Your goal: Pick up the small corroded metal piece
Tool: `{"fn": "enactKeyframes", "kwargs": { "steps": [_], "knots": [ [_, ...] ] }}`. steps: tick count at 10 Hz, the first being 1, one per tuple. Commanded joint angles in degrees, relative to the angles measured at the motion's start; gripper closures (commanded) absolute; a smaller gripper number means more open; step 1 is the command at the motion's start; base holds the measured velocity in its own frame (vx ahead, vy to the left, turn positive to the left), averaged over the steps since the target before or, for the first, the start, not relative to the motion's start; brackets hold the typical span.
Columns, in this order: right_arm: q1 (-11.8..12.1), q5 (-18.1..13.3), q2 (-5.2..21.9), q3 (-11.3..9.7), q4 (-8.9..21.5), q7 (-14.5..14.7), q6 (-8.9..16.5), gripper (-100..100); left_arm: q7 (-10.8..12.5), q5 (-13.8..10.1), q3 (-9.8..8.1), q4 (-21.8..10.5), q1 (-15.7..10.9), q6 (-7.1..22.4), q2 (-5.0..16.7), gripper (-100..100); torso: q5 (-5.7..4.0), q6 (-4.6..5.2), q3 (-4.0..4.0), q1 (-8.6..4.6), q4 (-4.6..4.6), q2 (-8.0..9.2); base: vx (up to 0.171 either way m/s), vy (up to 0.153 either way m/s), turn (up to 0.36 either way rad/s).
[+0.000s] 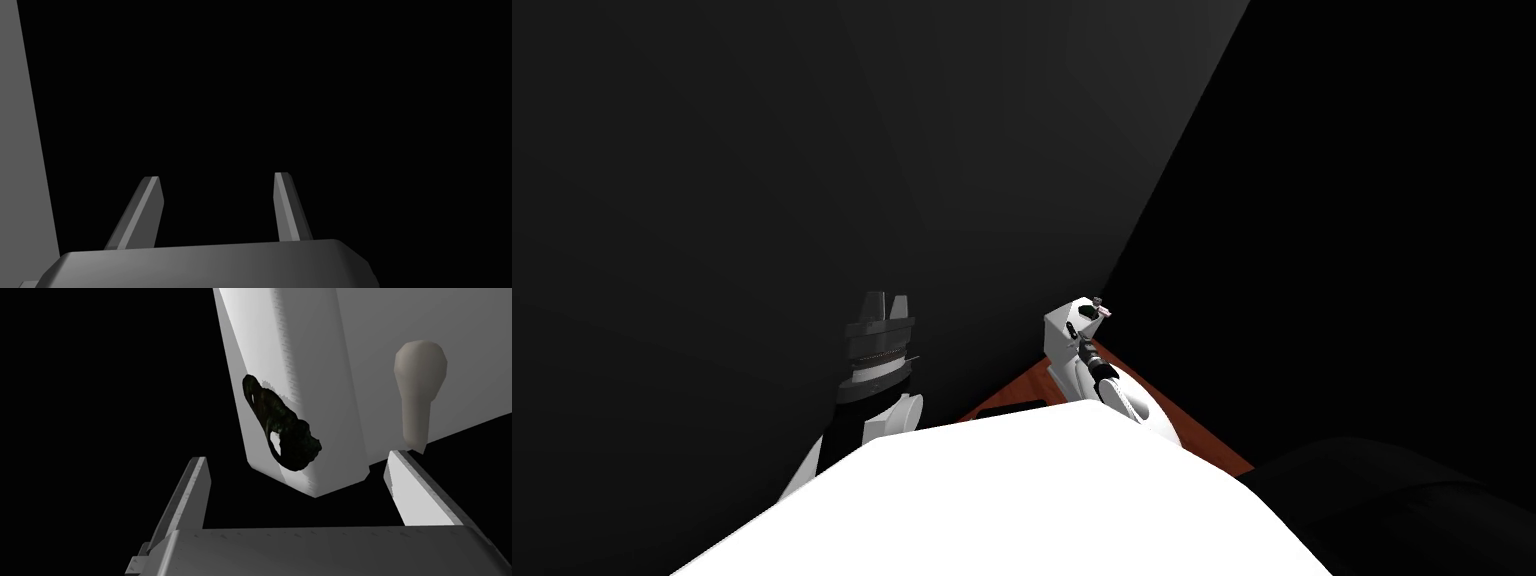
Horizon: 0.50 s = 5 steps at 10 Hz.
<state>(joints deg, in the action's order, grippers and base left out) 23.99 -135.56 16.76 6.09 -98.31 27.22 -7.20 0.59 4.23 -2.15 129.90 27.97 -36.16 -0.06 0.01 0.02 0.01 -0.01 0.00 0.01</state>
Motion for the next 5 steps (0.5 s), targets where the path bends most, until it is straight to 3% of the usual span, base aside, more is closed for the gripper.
{"fn": "enactKeyframes", "kwargs": {
  "steps": [1,2,5],
  "knots": [
    [0.0,0.0,0.0,0.0,0.0,0.0,0.0,-100,0.0,0.0,0.0,0.0,0.0,0.0,0.0,0,0.0,0.0,0.0,0.0,0.0,0.0,0.0,0.0,0.0],
    [0.0,0.0,0.0,0.0,0.0,0.0,0.0,100,0.0,0.0,0.0,0.0,0.0,0.0,0.0,0,0.0,0.0,0.0,0.0,0.0,0.0,0.0,0.0,0.0],
    [0.0,0.0,0.0,0.0,0.0,0.0,0.0,100,0.0,0.0,0.0,0.0,0.0,0.0,0.0,0,0.0,0.0,0.0,0.0,0.0,0.01,0.0,0.0,0.0]
  ]
}}
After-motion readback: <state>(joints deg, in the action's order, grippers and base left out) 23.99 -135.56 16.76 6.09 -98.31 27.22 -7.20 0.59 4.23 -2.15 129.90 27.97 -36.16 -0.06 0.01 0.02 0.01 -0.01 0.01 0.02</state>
